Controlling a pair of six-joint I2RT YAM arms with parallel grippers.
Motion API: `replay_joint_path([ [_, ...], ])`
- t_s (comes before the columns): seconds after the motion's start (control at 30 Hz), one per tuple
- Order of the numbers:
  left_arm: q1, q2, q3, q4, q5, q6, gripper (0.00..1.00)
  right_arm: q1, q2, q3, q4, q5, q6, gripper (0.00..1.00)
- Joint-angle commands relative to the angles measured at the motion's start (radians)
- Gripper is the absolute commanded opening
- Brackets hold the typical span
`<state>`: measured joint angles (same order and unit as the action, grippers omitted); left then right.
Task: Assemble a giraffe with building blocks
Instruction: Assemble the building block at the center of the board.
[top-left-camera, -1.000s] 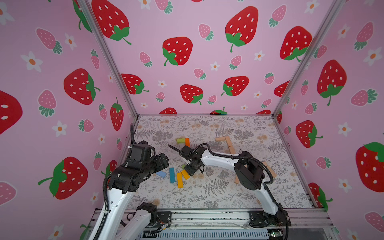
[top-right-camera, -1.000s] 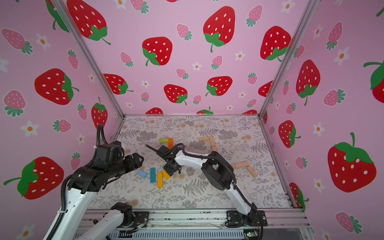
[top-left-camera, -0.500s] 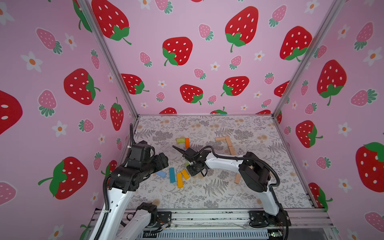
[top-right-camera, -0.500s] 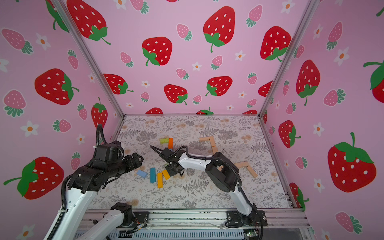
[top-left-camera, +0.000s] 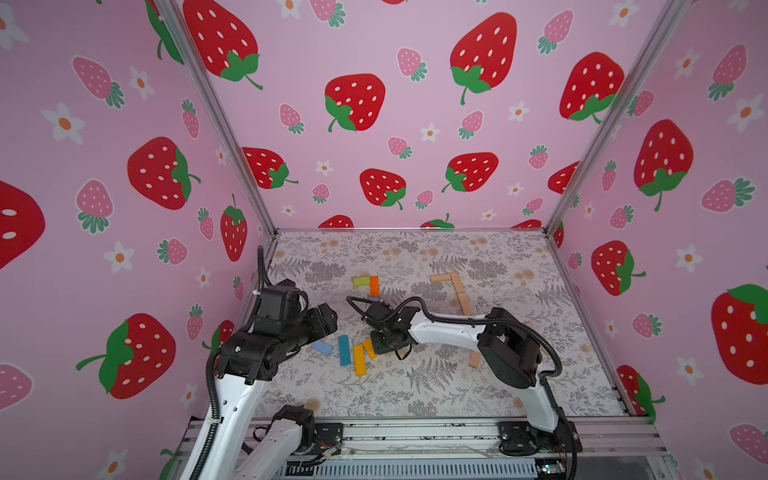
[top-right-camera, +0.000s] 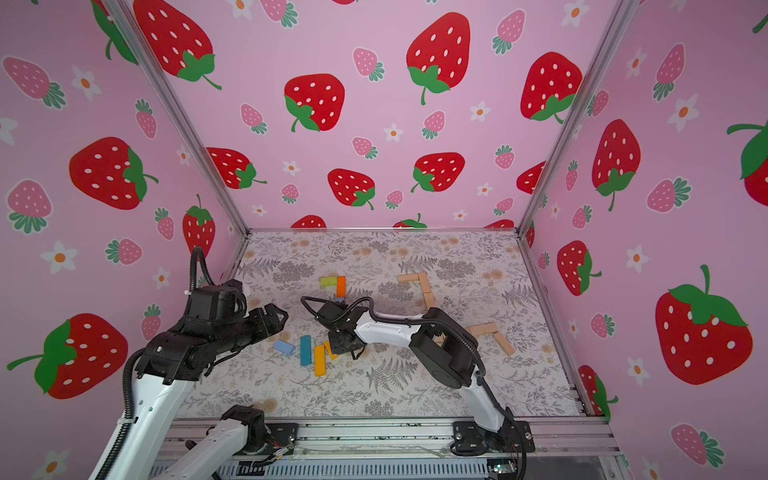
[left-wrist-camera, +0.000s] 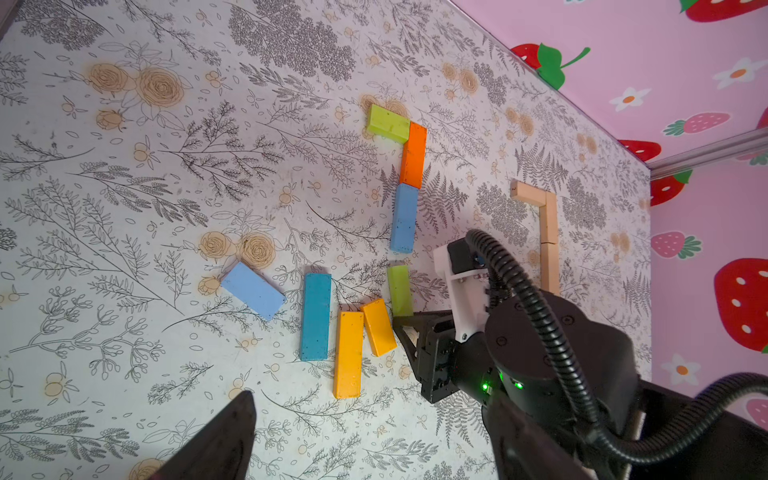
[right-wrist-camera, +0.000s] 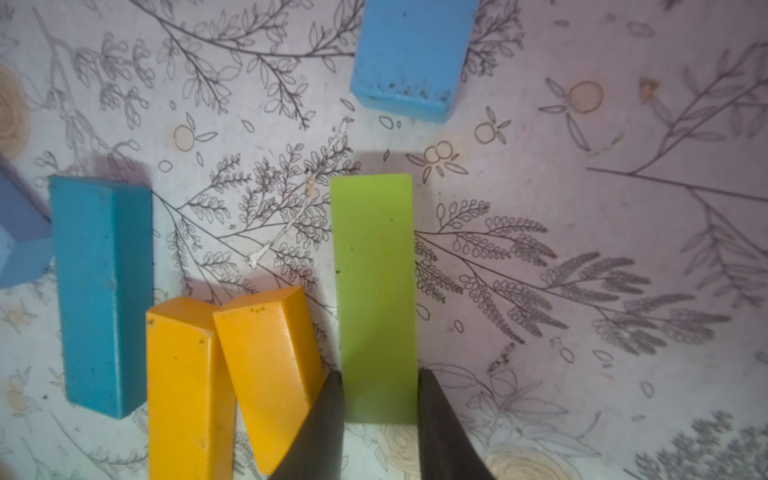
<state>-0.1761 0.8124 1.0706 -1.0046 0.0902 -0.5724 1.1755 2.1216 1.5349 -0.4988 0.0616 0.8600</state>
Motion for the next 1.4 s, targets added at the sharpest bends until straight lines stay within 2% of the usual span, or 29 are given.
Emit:
replay_joint_path([
  [0.0, 0.016, -0.006, 0.015, 0.0, 0.009, 0.018, 0.88, 0.006, 0.04, 0.007, -0.058, 0.016, 0.096, 0.35],
  [0.13, 0.028, -0.009, 0.012, 0.0, 0.019, 0.026, 0.88, 0.006, 0.052, 0.02, -0.06, 0.017, 0.122, 0.38],
  [0.27, 0.041, -0.013, 0.005, 0.001, 0.029, 0.031, 0.88, 0.005, 0.072, 0.05, -0.076, 0.018, 0.127, 0.3],
  [0.43, 0.052, -0.018, 0.008, -0.002, 0.033, 0.038, 0.88, 0.005, 0.08, 0.054, -0.08, 0.026, 0.148, 0.26],
  [1.37, 0.073, -0.019, 0.003, -0.008, 0.04, 0.046, 0.88, -0.022, 0.126, 0.106, -0.083, 0.006, 0.223, 0.27],
])
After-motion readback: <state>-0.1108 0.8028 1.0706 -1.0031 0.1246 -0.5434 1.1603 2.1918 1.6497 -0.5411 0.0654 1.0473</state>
